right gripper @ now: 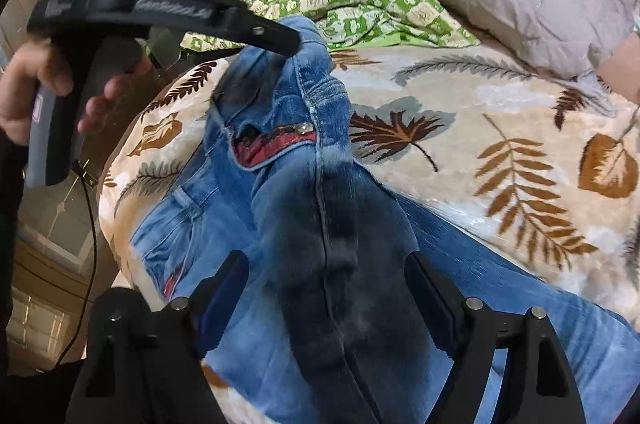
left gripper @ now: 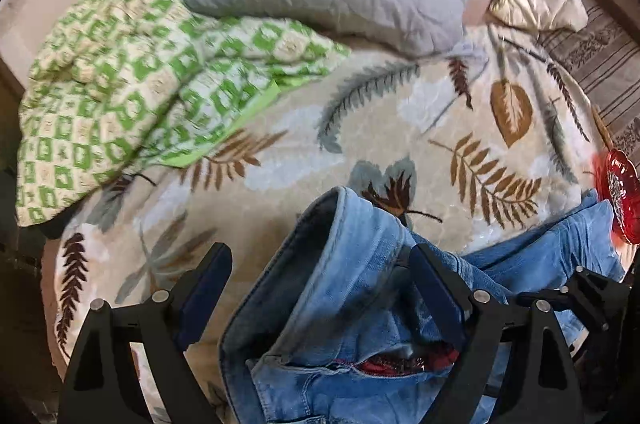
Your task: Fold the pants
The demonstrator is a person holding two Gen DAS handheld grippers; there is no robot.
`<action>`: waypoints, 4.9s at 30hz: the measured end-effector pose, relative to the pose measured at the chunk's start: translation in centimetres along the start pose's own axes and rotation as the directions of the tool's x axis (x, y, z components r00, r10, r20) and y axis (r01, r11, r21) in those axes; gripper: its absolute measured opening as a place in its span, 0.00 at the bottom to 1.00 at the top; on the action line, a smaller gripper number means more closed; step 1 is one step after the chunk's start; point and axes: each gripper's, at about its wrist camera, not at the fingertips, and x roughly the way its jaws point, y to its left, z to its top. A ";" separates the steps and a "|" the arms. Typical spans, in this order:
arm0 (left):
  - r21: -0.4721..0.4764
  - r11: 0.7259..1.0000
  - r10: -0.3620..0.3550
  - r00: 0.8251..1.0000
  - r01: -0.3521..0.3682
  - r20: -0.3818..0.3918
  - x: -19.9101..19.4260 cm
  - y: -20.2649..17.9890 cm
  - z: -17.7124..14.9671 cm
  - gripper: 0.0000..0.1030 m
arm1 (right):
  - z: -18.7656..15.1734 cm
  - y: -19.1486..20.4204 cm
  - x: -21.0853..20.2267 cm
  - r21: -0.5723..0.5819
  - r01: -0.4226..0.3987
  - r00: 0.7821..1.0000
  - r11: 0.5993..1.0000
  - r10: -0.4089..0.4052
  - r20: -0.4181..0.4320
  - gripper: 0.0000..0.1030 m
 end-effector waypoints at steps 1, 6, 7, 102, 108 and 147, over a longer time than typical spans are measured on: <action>-0.003 1.000 -0.009 1.000 0.009 -0.018 0.5 0.0 0.2 0.88 | 0.1 -0.1 0.3 0.008 -0.001 1.000 1.000 0.001 -0.001 0.80; 0.014 0.992 -0.124 0.991 0.124 -0.040 0.7 -0.4 -0.4 0.04 | 0.6 0.0 1.2 0.001 -0.013 1.000 1.000 0.013 0.010 0.13; 0.034 0.993 -0.110 0.994 0.111 -0.028 0.4 -0.5 -0.7 0.04 | 0.5 0.1 1.1 -0.006 -0.003 1.000 1.000 0.003 0.011 0.13; 0.655 0.510 -0.397 0.828 0.558 -0.396 9.7 -42.3 1.7 0.09 | -24.3 -22.6 -15.4 0.771 0.075 0.955 0.632 -0.269 0.128 0.32; 0.656 0.483 -0.517 0.794 0.580 -0.321 5.2 -40.5 2.8 0.08 | -22.8 -20.4 -17.4 0.709 0.104 0.914 0.697 -0.349 0.209 0.28; 0.351 0.932 -0.121 0.991 0.094 0.055 -13.3 -5.8 -9.4 0.79 | -13.3 3.9 -13.7 -0.039 0.319 0.891 0.947 -0.285 0.354 0.85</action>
